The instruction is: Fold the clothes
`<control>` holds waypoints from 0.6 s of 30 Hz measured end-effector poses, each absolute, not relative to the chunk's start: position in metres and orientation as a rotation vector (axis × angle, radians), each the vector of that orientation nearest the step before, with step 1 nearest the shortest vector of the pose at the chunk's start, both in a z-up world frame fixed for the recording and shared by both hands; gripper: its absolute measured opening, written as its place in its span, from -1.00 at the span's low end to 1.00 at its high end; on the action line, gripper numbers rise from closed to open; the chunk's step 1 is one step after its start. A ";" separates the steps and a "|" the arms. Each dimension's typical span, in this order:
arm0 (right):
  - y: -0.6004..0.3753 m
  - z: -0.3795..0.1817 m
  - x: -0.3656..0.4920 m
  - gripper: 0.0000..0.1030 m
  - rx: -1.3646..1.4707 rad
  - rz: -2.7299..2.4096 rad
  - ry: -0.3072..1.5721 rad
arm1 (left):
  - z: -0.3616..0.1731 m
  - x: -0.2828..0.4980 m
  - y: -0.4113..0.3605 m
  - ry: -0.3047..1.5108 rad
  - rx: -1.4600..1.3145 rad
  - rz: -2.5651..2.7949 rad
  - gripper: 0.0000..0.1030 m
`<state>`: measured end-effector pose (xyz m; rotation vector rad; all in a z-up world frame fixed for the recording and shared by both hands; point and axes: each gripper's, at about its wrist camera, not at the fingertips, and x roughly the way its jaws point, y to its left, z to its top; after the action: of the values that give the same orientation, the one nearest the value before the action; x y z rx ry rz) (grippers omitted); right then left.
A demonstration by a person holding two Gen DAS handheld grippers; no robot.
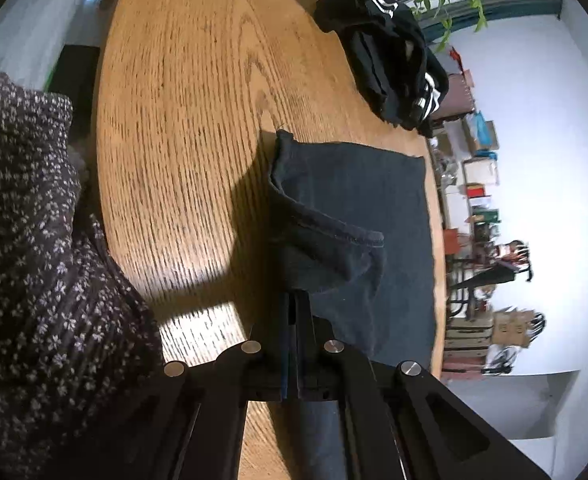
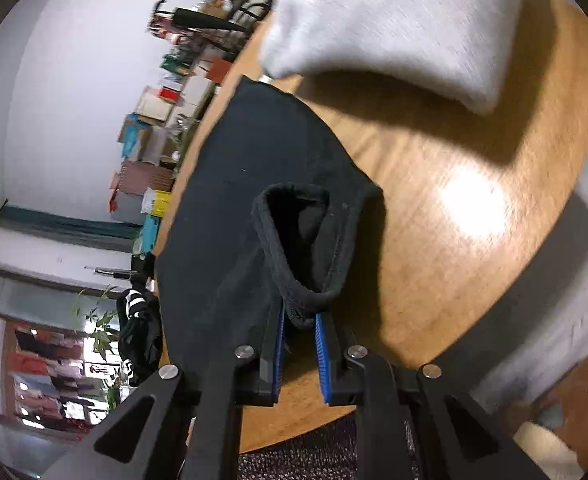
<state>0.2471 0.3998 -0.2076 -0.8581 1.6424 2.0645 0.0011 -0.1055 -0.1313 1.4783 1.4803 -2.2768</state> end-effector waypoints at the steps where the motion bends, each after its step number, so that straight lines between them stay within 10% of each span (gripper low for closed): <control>1: 0.400 -0.209 0.246 -0.70 -0.858 2.052 1.651 | -0.130 0.000 -0.104 1.457 1.486 -2.280 -0.95; 18: 0.416 -0.185 0.224 -0.69 -0.813 1.900 1.833 | -0.081 -0.040 -0.080 1.373 1.614 -2.267 -0.95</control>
<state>0.2236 0.4161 -0.1852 -0.8128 1.8327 1.9001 -0.0400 -0.0802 -0.0807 1.6139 1.3727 -2.2668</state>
